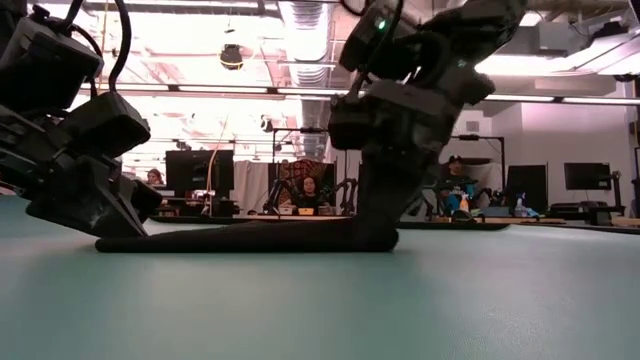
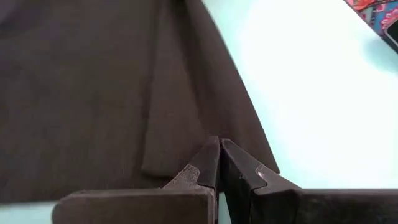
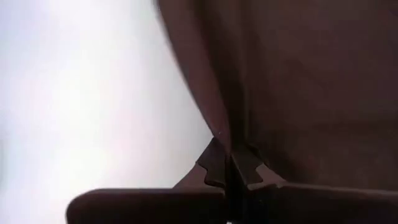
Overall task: Roll towel
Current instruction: Roll the black towel
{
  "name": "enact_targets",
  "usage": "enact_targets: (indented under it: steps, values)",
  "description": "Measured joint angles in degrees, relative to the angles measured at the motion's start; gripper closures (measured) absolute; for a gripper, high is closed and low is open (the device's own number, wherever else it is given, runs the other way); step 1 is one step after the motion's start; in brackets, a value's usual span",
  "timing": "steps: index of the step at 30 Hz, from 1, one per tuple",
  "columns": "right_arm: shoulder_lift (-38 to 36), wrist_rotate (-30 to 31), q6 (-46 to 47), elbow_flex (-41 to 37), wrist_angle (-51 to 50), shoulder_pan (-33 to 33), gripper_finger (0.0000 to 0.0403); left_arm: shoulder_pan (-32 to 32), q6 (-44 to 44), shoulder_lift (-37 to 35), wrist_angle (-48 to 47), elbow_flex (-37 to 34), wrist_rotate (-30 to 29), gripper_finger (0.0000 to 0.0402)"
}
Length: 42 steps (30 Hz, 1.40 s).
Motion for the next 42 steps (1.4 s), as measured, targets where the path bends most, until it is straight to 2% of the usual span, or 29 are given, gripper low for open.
enact_targets:
  steps: [5, 11, 15, 19, 25, 30, 36, 42]
  values:
    - [-0.07, -2.72, 2.72, 0.00, 3.48, -2.69, 0.0394, 0.00, -0.93, -0.02, -0.04, -0.03, 0.51, 0.0401]
    - [-1.22, -8.27, 3.64, 0.13, 5.59, -2.62, 0.0394, -0.02, -1.02, -0.04, 0.00, -0.03, 0.96, 0.0401]
    - [-1.32, -8.34, 5.69, 0.10, 6.01, -1.94, 0.0394, -0.02, -0.76, -0.04, -0.02, 0.03, 1.43, 0.0401]
    - [-1.38, -7.87, 11.12, 0.13, 5.88, -2.45, 0.0394, 0.00, -1.25, -0.08, 0.69, 0.03, 3.00, 0.0401]
    - [-2.60, -6.50, 11.92, 0.28, 7.53, -2.84, 0.0394, 0.00, -2.57, -0.15, 1.07, 0.06, 4.90, 0.0402]
    - [-2.72, -2.12, 13.93, 0.15, 2.52, -3.96, 0.0393, 0.00, -3.35, -0.15, 1.73, 0.08, 5.47, 0.0401]
    - [-2.80, -1.92, 14.41, 0.26, -0.86, -4.52, 0.0393, -0.02, -4.04, -0.13, 2.32, 0.08, 6.32, 0.0401]
    - [-2.78, 2.04, 14.53, 0.26, -3.88, -4.76, 0.0393, -0.04, -4.23, -0.90, 4.20, 0.08, 8.03, 0.0401]
